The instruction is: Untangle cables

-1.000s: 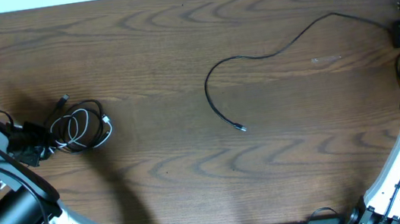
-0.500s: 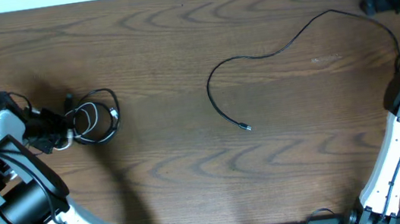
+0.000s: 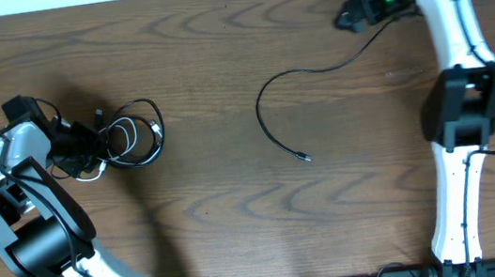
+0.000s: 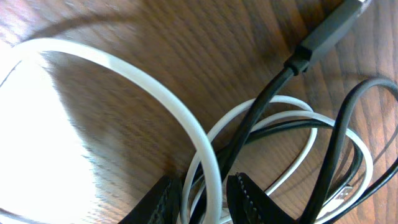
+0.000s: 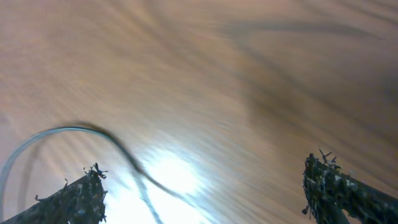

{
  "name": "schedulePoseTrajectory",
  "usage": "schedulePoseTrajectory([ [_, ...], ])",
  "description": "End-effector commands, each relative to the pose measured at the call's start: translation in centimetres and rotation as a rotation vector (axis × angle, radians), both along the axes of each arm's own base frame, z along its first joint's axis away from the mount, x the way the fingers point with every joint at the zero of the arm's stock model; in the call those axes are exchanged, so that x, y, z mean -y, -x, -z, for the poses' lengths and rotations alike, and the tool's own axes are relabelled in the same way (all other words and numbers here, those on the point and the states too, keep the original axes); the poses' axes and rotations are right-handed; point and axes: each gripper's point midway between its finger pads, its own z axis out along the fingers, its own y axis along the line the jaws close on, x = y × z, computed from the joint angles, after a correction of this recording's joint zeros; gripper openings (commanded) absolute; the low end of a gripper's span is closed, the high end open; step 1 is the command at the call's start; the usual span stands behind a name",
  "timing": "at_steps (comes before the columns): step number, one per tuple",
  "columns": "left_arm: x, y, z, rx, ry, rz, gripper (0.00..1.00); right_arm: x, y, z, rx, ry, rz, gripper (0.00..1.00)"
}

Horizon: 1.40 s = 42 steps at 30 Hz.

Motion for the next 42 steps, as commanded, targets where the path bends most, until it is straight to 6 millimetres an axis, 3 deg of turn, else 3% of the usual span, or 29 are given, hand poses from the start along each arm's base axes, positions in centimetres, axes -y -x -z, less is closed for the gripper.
schedulePoseTrajectory([
  [1,0.7,0.1,0.4,-0.016,-0.007,0.025,0.32,-5.2,1.3,-0.4,-0.02,-0.04,-0.077,0.99],
  [2,0.9,0.0,0.4,-0.016,-0.007,0.03,0.32,-6.7,1.8,-0.4,-0.04,-0.046,-0.082,0.99],
  [3,1.3,-0.1,0.4,-0.016,-0.008,0.04,0.32,-10.0,2.9,-0.3,-0.083,-0.05,-0.083,0.99],
  [4,1.4,-0.1,0.4,-0.017,-0.007,0.043,0.32,-11.1,3.3,-0.2,-0.099,-0.048,-0.077,0.99],
  [6,1.8,-0.3,0.4,-0.017,-0.007,0.055,0.32,-13.8,4.4,0.2,-0.152,-0.04,-0.041,0.77],
  [10,2.0,-0.3,0.6,-0.034,-0.041,0.071,0.32,-16.9,6.7,1.2,-0.241,-0.013,0.003,0.8],
  [17,2.5,-0.4,0.8,-0.05,-0.078,0.098,0.32,-19.3,10.2,4.1,-0.357,0.107,0.092,0.75],
  [22,2.9,-0.5,0.8,-0.05,-0.079,0.109,0.32,-20.7,13.8,8.0,-0.473,0.161,0.117,0.74],
  [23,2.9,-0.5,0.8,-0.05,-0.079,0.109,0.32,-20.9,14.2,8.5,-0.48,0.165,0.115,0.72],
  [24,2.9,-0.5,0.8,-0.05,-0.079,0.109,0.32,-21.1,14.4,9.0,-0.486,0.166,0.119,0.63],
  [27,2.9,-0.5,0.8,-0.05,-0.079,0.109,0.32,-21.0,14.3,9.2,-0.484,0.164,0.122,0.01],
  [32,2.9,-0.5,0.8,-0.05,-0.079,0.109,0.32,-19.7,13.3,8.7,-0.476,0.157,0.137,0.01],
  [37,2.9,-0.5,0.8,-0.051,-0.078,0.109,0.32,-17.2,10.2,5.0,-0.389,0.132,0.115,0.01],
  [40,2.9,-0.5,0.8,-0.05,-0.079,0.109,0.32,-13.9,7.4,2.2,-0.29,0.17,0.148,0.01],
  [42,2.9,-0.5,0.8,-0.05,-0.079,0.109,0.32,-9.7,5.3,0.4,-0.213,0.259,0.226,0.01],
])
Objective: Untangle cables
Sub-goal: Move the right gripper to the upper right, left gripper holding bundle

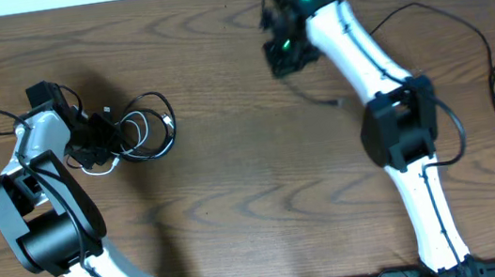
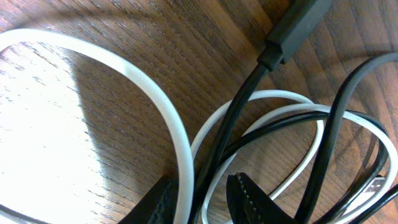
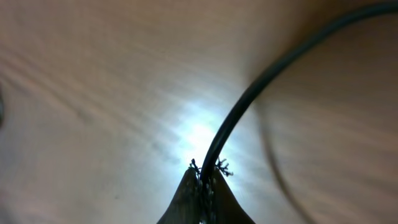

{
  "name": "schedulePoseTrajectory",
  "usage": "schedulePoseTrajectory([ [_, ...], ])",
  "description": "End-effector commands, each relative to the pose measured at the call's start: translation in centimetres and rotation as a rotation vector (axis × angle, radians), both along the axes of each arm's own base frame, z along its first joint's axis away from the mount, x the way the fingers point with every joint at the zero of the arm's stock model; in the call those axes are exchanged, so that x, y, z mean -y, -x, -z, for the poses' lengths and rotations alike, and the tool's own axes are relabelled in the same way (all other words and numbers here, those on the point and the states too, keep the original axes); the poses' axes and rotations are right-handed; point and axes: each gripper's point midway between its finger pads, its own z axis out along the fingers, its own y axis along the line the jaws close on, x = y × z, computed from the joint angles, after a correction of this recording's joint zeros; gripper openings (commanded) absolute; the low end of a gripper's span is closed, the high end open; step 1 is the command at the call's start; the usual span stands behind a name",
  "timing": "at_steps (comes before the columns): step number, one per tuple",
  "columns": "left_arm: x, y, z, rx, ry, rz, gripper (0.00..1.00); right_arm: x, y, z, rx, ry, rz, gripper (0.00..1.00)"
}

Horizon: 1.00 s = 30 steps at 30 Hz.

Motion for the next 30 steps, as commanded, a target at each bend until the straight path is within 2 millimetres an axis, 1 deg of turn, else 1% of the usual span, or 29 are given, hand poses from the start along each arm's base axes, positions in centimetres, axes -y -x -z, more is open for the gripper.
schedulePoseTrajectory([
  [1,0.2,0.4,0.6,-0.024,-0.006,0.011,0.32,6.6,-3.7,-2.8,0.145,0.163,0.056,0.01],
  [2,0.2,0.4,0.6,-0.024,-0.006,0.011,0.32,8.6,-4.3,-3.1,0.16,0.212,0.088,0.01],
  [4,0.2,0.4,0.6,-0.023,-0.006,0.011,0.32,11.8,-4.8,-3.2,0.17,0.3,0.137,0.01],
  [5,0.2,0.4,0.6,-0.023,-0.006,0.011,0.32,14.9,-5.1,-3.1,0.17,0.382,0.163,0.01],
  [7,0.2,0.4,0.6,-0.023,-0.006,0.011,0.32,18.1,-5.2,-2.9,0.163,0.46,0.189,0.01],
  [9,0.2,0.3,0.6,-0.021,-0.007,0.011,0.32,20.7,-5.2,-2.7,0.15,0.508,0.226,0.01],
  [14,0.2,0.3,0.6,-0.021,-0.007,0.011,0.32,26.0,-4.5,-1.6,0.09,0.532,0.305,0.01],
  [18,0.2,0.3,0.6,-0.021,-0.007,0.011,0.32,29.8,-3.5,-0.6,0.037,0.54,0.368,0.01],
  [19,0.2,0.4,0.6,-0.021,-0.006,0.011,0.32,30.5,-3.3,-0.4,0.026,0.541,0.38,0.01],
  [22,0.4,0.4,0.6,-0.024,-0.005,0.016,0.32,32.3,-2.7,0.1,-0.003,0.527,0.413,0.01],
  [26,1.2,0.1,0.6,-0.023,-0.005,0.037,0.32,33.7,-2.3,0.3,-0.017,0.502,0.446,0.04],
  [28,1.9,0.0,0.6,-0.023,-0.005,0.056,0.32,34.3,-2.4,0.3,-0.013,0.501,0.458,0.15],
  [30,2.8,-0.2,0.6,-0.023,-0.006,0.079,0.32,34.6,-2.4,0.3,-0.009,0.499,0.467,0.3],
])
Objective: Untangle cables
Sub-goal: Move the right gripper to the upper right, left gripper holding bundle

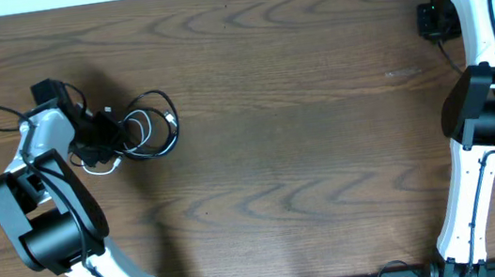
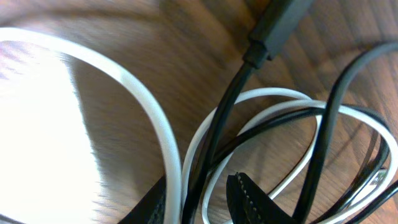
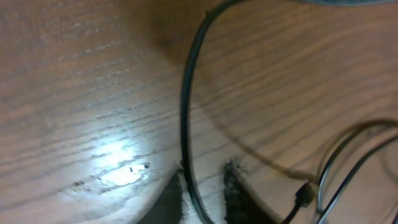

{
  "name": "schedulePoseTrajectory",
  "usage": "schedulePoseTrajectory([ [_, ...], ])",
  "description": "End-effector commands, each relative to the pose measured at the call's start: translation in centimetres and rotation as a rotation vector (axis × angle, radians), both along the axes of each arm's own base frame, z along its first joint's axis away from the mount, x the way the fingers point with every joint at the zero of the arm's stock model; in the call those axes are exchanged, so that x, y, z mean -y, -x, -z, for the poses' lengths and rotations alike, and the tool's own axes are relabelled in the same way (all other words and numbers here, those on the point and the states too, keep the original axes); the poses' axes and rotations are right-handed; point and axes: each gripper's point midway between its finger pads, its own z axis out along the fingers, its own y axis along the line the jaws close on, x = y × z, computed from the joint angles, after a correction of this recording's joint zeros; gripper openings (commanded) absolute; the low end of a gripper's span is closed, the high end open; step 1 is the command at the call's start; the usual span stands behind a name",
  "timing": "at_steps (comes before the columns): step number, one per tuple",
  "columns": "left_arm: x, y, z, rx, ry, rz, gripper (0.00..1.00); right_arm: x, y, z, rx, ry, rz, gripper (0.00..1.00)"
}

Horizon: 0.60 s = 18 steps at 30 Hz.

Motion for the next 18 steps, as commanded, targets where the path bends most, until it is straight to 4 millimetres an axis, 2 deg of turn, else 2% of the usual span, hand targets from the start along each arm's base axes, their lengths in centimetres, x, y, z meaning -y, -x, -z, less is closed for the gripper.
schedulePoseTrajectory([
  [1,2.0,0.0,0.6,-0.023,-0.006,0.059,0.32,0.2,0.0,0.0,0.003,-0.008,-0.005,0.45],
  [2,2.7,-0.1,0.6,-0.023,-0.006,0.076,0.32,0.3,0.0,0.0,0.004,-0.008,-0.004,0.78],
  [3,3.2,-0.2,0.6,-0.023,-0.006,0.089,0.32,0.3,0.0,0.0,0.005,-0.007,-0.004,0.97],
  [9,6.8,-0.6,0.5,-0.016,0.02,0.174,0.33,0.1,-0.8,-0.1,0.029,0.0,-0.037,0.99],
  [11,8.7,-1.0,0.0,0.008,0.089,0.2,0.39,-0.1,-1.0,-0.3,0.032,0.004,-0.068,0.99],
  [15,11.4,-2.4,-2.8,0.09,0.252,0.211,0.5,-0.5,-1.6,-2.4,0.067,0.012,-0.086,0.99],
  [18,11.5,-3.1,-5.2,0.13,0.258,0.192,0.61,-1.0,-2.2,-4.5,0.114,0.016,-0.096,0.99],
])
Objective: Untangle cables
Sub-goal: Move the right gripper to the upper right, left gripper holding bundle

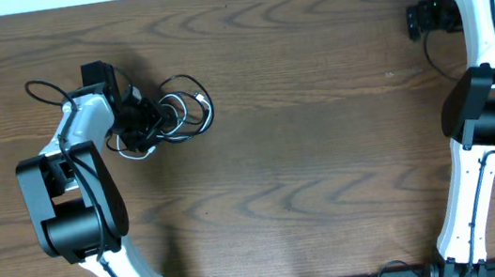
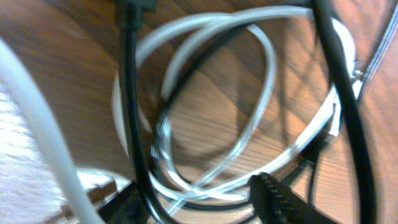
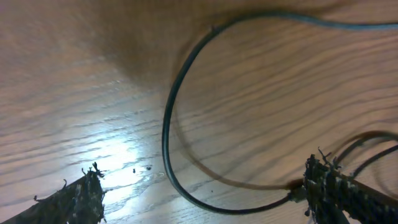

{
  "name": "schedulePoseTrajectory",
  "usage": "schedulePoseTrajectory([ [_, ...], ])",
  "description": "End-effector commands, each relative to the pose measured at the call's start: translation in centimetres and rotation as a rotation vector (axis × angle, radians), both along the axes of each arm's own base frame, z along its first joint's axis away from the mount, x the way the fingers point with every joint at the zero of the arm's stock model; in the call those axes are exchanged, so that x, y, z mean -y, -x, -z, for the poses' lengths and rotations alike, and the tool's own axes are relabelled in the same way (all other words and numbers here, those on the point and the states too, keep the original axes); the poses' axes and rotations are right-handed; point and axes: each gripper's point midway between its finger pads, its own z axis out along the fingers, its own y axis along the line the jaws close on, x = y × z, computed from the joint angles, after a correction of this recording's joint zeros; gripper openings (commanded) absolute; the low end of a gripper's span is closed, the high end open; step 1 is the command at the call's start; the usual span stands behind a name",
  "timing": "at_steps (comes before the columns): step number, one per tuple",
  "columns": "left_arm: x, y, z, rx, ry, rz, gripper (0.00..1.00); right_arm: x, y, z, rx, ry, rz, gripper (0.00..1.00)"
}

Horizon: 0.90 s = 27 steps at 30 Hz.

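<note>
A tangle of white and black cables lies on the left half of the table. My left gripper is at its left side. In the left wrist view the left gripper has its jaws apart, with a black cable and loops of white cable running between them; the picture is blurred. My right gripper is at the far right back corner. The right gripper is wide open above a thin black cable that curves on the wood.
A loose black loop trails behind the left arm. More thin cable lies near the right arm. A black rail runs along the table's front edge. The table's back edge is close behind the right gripper.
The left gripper and the tangle have moved to the right, and its jaws now stand wider apart. The right gripper has opened and let go of the thin black cable.
At first the left gripper was shut on the tangle at far left, the right open at the back right, a long black cable mid-table. Then the right was shut on that cable at the back middle, then in the far right corner. Now both are open.
</note>
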Motion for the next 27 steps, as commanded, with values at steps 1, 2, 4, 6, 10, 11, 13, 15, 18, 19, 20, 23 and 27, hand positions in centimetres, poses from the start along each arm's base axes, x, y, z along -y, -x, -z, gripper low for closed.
schedulePoseTrajectory([
  [1,1.0,-2.1,-4.9,0.108,0.082,-0.014,0.69,-1.3,-1.8,-3.7,0.101,0.002,-0.047,0.99],
  [2,0.9,-2.3,-5.9,0.136,0.075,-0.015,0.79,-2.3,-2.2,-4.5,0.129,-0.03,-0.065,0.99],
  [4,0.2,-2.5,-7.4,0.155,0.035,-0.061,0.85,-5.0,-2.9,-5.7,0.175,-0.135,-0.145,0.99],
  [6,-0.6,-2.3,-8.5,0.165,-0.015,-0.1,0.85,-8.8,-3.5,-7.0,0.227,-0.285,-0.254,0.99],
  [10,-1.9,-1.5,-9.1,0.158,-0.099,-0.122,0.85,-16.5,-4.0,-9.6,0.32,-0.611,-0.418,0.99],
  [11,-2.1,-1.3,-8.9,0.146,-0.11,-0.124,0.85,-18.3,-4.0,-10.2,0.337,-0.68,-0.454,0.99],
  [13,-2.7,-0.4,-8.3,0.101,-0.154,-0.132,0.85,-21.7,-3.7,-11.2,0.354,-0.775,-0.523,0.99],
  [15,-3.7,0.3,-7.7,0.071,-0.216,-0.142,0.85,-23.9,-3.5,-11.3,0.351,-0.79,-0.565,0.99],
  [18,-4.9,1.1,-6.8,0.037,-0.288,-0.153,0.81,-27.3,-2.9,-11.1,0.337,-0.796,-0.629,0.99],
  [19,-5.1,1.4,-6.6,0.029,-0.3,-0.155,0.77,-28.5,-2.6,-10.9,0.329,-0.792,-0.656,0.99],
  [20,-5.2,1.6,-6.4,0.022,-0.308,-0.155,0.76,-29.4,-2.4,-10.6,0.324,-0.781,-0.679,0.99],
  [23,-5.2,1.8,-6.0,0.012,-0.309,-0.154,0.75,-31.9,-1.7,-9.3,0.291,-0.711,-0.719,0.99],
  [27,-5.1,2.0,-5.8,0.002,-0.309,-0.153,0.76,-36.1,0.0,-8.0,0.251,-0.698,-0.816,0.99],
])
